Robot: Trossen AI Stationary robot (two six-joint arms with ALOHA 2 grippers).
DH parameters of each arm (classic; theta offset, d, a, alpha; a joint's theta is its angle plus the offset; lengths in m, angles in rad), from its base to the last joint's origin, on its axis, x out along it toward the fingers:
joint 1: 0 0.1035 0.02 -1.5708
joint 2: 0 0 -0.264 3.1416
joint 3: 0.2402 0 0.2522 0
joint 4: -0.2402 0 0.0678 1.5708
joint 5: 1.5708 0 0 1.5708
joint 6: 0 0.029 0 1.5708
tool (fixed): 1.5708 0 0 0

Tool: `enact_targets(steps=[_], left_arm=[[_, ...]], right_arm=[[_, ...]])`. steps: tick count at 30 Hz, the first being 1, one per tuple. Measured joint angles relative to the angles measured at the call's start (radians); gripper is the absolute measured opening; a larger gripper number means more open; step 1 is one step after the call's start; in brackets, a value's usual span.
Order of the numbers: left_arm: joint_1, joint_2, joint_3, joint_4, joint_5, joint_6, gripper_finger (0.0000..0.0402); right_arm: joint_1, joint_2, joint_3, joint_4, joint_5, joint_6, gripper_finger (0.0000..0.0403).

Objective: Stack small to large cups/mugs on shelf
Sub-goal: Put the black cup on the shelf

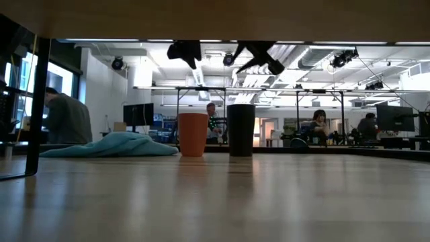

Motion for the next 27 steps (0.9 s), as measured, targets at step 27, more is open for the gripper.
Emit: enact_targets(steps=[27], left_arm=[[0.014,0.036,-0.087,0.284,0.028,0.058,0.017]], right_arm=[[0.096,-0.015,0.0,-0.239,0.217,0.023,0.0114]])
